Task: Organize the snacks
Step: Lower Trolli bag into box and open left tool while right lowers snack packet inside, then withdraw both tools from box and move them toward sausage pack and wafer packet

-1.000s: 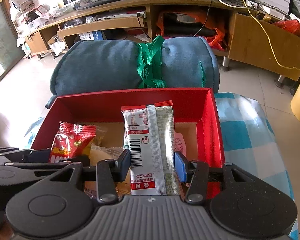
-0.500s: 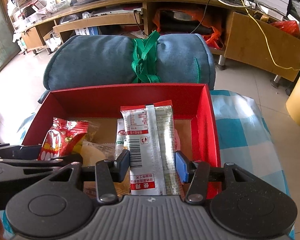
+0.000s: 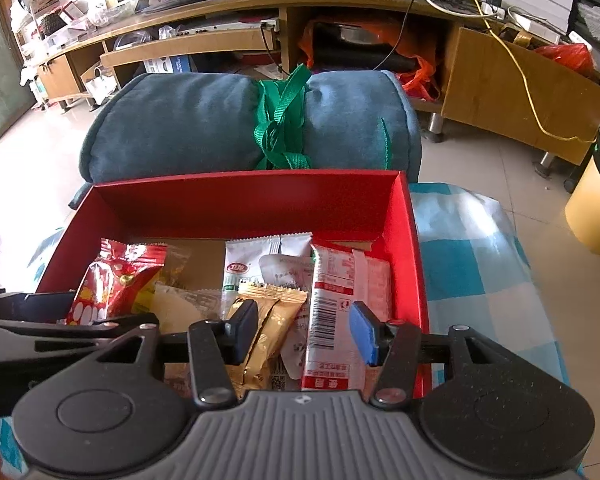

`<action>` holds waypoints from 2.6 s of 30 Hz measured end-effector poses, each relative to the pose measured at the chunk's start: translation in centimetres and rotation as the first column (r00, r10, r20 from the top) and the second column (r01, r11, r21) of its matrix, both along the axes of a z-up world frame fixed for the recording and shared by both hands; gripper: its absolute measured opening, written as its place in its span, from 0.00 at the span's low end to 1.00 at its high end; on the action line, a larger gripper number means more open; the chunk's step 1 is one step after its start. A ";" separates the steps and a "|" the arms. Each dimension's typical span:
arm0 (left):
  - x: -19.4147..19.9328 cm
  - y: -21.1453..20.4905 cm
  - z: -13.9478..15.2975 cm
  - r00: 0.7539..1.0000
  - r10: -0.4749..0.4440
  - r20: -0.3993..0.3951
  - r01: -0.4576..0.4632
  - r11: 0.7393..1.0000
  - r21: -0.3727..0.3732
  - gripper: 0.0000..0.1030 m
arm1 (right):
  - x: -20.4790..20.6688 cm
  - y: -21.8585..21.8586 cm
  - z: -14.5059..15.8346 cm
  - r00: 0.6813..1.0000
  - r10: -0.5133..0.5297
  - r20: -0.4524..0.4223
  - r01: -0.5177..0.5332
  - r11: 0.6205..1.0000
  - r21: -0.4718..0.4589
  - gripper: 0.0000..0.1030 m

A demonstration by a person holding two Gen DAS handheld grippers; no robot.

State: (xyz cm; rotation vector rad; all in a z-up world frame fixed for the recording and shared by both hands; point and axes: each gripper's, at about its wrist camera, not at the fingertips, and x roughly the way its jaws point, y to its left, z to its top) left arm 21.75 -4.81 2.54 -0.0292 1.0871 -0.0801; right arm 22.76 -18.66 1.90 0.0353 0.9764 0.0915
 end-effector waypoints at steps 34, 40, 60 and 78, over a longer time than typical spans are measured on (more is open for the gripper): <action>-2.1 -0.2 2.4 0.999 -0.013 0.050 0.013 1.000 -0.007 0.84 | -2.6 -1.2 2.4 0.999 -0.026 0.048 0.025 0.999 0.022 0.46; -3.2 -0.2 3.1 0.998 -0.021 0.061 0.023 0.999 -0.032 0.85 | -4.1 -1.5 3.4 0.997 -0.031 0.071 0.030 0.999 0.022 0.46; -7.9 -2.3 -0.1 0.989 -0.075 -0.130 0.046 0.976 -0.214 0.85 | -11.4 -5.2 2.6 0.998 -0.053 -0.014 0.053 0.999 -0.012 0.51; -7.2 -3.8 -4.7 0.982 0.072 -0.175 -0.098 0.985 -0.145 0.70 | -11.5 -6.3 1.0 0.997 -0.029 -0.077 0.031 0.999 0.026 0.53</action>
